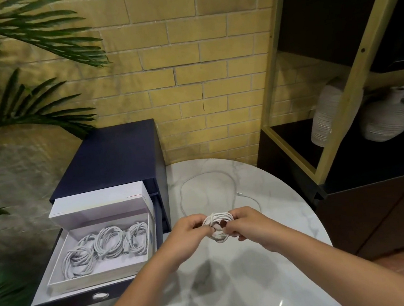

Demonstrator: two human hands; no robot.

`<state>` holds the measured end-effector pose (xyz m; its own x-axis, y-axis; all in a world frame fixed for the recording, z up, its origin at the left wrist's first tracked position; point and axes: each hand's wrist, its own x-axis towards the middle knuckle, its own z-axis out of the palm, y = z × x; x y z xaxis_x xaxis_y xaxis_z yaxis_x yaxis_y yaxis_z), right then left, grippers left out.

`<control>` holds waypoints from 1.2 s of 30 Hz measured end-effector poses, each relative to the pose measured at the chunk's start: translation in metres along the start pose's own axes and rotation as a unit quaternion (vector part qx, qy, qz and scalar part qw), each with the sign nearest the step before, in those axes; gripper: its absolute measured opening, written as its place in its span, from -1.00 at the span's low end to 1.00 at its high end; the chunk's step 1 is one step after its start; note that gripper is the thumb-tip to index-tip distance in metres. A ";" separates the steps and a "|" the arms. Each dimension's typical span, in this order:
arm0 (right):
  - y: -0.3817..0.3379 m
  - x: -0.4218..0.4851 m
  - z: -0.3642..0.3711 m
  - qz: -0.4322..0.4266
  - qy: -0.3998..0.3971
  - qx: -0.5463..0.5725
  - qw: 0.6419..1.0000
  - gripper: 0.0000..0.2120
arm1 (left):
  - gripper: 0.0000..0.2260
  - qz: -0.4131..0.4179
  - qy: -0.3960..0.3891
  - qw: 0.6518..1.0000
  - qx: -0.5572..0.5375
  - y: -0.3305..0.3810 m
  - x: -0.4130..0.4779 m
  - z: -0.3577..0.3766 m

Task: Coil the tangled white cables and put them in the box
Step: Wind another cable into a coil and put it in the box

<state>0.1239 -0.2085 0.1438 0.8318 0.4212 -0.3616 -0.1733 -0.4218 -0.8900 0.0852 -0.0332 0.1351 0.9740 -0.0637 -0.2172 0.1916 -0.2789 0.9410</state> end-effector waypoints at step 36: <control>-0.008 -0.006 0.005 -0.222 0.104 -0.314 0.917 -0.60 | -0.76 0.127 0.038 0.926 0.353 -0.003 -0.004 0.012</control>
<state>0.1179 -0.2041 0.1515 0.8407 0.5285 0.1175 0.4909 -0.6525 -0.5773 0.0789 -0.0438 0.1301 0.9876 -0.1535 0.0326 -0.1461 -0.8233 0.5485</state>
